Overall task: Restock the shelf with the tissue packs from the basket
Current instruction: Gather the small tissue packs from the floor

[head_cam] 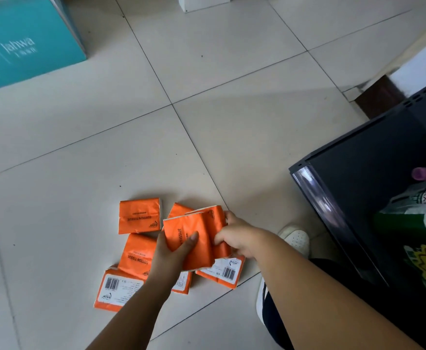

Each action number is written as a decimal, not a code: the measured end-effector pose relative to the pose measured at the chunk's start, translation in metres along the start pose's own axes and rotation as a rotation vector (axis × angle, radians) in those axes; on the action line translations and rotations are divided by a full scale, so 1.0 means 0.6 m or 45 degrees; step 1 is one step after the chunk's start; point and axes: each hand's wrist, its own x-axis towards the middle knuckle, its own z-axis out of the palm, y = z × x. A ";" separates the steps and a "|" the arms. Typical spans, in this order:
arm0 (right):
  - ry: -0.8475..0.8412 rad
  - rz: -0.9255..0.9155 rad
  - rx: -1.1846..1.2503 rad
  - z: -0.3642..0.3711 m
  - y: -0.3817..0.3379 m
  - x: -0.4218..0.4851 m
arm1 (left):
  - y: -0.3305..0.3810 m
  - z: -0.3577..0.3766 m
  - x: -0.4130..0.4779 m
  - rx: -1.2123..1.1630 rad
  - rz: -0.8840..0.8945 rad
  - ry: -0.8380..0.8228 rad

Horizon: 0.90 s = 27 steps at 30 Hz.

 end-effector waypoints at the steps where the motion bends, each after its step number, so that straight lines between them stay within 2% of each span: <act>1: 0.014 -0.036 -0.063 -0.008 -0.013 -0.006 | 0.012 -0.006 0.003 -0.065 -0.016 -0.044; 5: 0.083 -0.197 -0.281 -0.067 -0.065 -0.043 | 0.077 -0.027 0.010 -0.299 0.000 -0.247; 8: 0.178 -0.331 -0.447 -0.125 -0.105 -0.088 | 0.147 -0.028 0.011 -0.329 0.100 -0.334; 14: 0.338 -0.556 -0.491 -0.216 -0.150 -0.217 | 0.287 -0.017 -0.014 -0.327 0.382 -0.445; 20: 0.549 -0.829 -0.430 -0.269 -0.128 -0.357 | 0.409 0.033 -0.090 -0.185 0.698 -0.677; 27: 0.832 -0.991 -0.432 -0.323 -0.083 -0.491 | 0.519 0.117 -0.186 0.061 1.020 -0.950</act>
